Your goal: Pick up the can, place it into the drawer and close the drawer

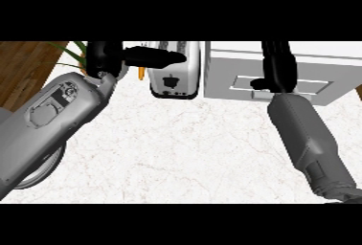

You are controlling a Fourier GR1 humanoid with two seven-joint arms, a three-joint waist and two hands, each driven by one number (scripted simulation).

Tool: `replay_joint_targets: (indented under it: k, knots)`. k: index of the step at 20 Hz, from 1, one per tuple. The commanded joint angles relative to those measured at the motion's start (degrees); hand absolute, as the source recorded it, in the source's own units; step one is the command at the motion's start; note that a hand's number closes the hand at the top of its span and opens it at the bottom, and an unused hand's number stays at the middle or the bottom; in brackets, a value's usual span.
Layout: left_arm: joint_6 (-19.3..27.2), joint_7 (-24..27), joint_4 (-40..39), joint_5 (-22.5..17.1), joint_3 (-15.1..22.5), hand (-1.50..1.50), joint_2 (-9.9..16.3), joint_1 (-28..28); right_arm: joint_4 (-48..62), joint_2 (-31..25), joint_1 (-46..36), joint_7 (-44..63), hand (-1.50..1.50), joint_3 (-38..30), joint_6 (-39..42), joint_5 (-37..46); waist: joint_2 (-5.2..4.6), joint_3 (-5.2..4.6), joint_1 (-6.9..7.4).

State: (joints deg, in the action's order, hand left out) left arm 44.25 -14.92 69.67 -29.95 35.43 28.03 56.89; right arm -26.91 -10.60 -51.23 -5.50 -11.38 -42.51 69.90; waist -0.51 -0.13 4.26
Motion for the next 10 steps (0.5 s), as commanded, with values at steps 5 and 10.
replay_joint_targets:
  k: [5,10]
  knots:
    - [0.30,-0.65,3.74,1.95,0.14,-1.50,0.55,-2.98,9.37,-0.82,-10.96,0.98,-1.50,-1.94,0.13,0.34,-1.23,0.28,0.98]
    - [0.75,-0.50,7.81,2.58,0.28,-1.50,1.24,-6.84,11.60,-1.02,-13.03,0.22,-1.50,-3.62,-0.18,-0.89,-1.14,0.28,1.35]
